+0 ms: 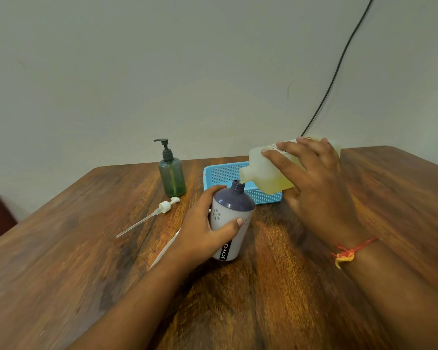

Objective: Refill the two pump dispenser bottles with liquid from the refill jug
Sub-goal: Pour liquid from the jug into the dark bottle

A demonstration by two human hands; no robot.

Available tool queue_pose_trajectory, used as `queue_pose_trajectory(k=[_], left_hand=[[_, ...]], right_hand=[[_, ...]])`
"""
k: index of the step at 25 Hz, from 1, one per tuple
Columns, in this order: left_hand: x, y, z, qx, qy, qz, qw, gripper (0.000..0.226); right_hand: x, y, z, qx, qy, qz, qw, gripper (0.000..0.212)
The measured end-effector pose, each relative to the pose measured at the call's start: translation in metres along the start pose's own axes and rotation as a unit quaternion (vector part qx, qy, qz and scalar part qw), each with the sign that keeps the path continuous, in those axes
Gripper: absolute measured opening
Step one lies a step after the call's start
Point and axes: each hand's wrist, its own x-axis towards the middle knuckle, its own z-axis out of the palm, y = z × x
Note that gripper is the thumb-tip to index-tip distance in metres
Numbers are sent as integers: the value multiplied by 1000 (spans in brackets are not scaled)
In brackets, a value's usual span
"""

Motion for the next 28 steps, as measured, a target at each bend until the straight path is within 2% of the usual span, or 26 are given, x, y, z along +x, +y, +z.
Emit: queue_pose_trajectory(k=[28], left_hand=[[0,0,0,-1,1,3,1000,70]], right_hand=[[0,-2,-1,4,3,-2,1000,80]])
